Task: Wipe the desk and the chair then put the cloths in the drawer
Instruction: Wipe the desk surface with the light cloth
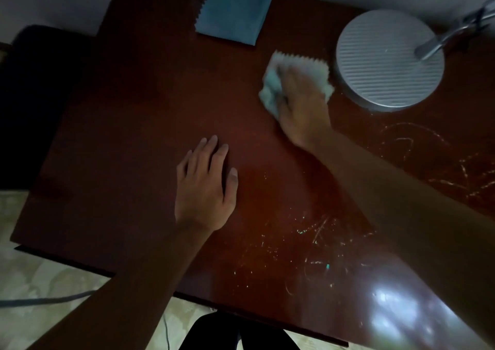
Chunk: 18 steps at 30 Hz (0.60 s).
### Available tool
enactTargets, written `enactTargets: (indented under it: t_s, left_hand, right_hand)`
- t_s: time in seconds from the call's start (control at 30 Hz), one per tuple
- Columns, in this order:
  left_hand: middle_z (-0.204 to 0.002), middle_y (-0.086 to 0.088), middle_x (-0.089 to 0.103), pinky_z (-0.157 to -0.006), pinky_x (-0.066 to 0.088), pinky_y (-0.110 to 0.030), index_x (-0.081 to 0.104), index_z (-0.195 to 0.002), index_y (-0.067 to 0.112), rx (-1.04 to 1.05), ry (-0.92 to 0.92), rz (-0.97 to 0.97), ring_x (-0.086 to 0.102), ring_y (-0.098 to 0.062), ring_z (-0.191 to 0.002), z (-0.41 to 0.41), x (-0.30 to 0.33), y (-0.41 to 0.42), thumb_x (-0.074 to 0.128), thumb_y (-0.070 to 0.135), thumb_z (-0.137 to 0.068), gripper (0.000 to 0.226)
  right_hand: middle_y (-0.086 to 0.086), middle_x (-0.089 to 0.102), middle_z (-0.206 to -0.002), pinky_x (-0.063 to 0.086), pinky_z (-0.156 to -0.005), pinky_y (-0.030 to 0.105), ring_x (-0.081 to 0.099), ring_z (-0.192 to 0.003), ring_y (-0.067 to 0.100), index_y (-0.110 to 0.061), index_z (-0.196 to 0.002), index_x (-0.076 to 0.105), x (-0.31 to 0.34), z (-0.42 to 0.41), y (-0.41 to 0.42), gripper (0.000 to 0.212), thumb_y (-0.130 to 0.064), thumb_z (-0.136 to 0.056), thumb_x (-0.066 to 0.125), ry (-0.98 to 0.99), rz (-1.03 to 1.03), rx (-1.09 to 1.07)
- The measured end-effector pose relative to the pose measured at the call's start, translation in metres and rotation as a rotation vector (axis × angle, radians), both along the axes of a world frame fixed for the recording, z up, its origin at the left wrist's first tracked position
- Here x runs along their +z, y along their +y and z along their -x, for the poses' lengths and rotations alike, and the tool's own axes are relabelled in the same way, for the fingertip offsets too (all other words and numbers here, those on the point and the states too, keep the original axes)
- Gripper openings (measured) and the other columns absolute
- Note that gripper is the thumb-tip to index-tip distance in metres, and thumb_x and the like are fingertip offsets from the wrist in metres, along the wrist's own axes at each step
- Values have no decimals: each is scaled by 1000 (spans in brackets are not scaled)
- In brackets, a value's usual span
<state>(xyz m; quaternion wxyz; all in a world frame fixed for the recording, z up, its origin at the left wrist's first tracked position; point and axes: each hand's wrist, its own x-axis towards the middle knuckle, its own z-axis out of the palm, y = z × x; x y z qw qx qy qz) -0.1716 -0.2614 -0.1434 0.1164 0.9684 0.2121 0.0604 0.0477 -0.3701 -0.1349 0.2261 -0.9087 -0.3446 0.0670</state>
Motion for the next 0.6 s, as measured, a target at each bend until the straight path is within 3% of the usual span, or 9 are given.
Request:
enactTargets:
  t_s: [0.13,0.2,0.27,0.33,0.43,0.53,0.6]
  left_hand:
    - [-149,-10,43,-116,23,-45,49,-137,10,-4,7,6,32,-25,-143,0,1,1,33,36,-100,48]
    - [-150,-11,43,-116,24,-45,49,-138,10,-8,6,12,32,-25,-143,0,1,1,33,35,-100,48]
    - [-149,-10,44,-115,24,-45,50,-137,10,-6,-4,18,32,-25,-143,-1,2,1,33,34,-100,47]
    - [-150,-10,44,-116,23,-45,49,-138,11,-2,-2,16,32,-25,-143,-1,2,0,34,34,-100,47]
    - [-150,-9,43,-116,23,-44,49,-138,11,1,-3,12,31,-24,-144,0,1,0,34,34,-100,46]
    - [-150,-9,43,-116,24,-45,48,-138,12,-1,-16,15,31,-24,-144,1,-2,1,33,34,-101,45]
    - [-149,-9,44,-116,25,-46,49,-137,12,1,-35,17,32,-24,-143,1,-2,1,34,33,-101,45]
  right_hand:
    - [7,37,-154,17,-122,40,25,-147,19,-12,-149,36,5,111,-61,51,-16,-100,48,135,-97,266]
    - [1,39,-154,22,-121,40,27,-146,13,-17,-149,36,8,141,-83,52,-14,-99,49,233,-122,312]
    - [1,46,-148,38,-112,32,43,-136,12,-21,-148,37,17,131,-82,51,-17,-98,51,338,-239,210]
    - [4,52,-142,48,-99,20,57,-121,17,-18,-148,38,26,96,-62,51,-17,-99,51,266,-317,60]
    - [7,43,-150,33,-114,35,40,-139,27,-12,-149,36,27,26,-19,50,-17,-100,45,87,-227,52]
    - [17,39,-151,20,-116,35,33,-142,32,-4,-148,35,9,-11,6,48,-20,-103,41,20,-35,127]
    - [16,33,-155,11,-117,35,28,-144,31,-4,-149,30,-2,-6,12,50,-26,-105,36,-51,91,105]
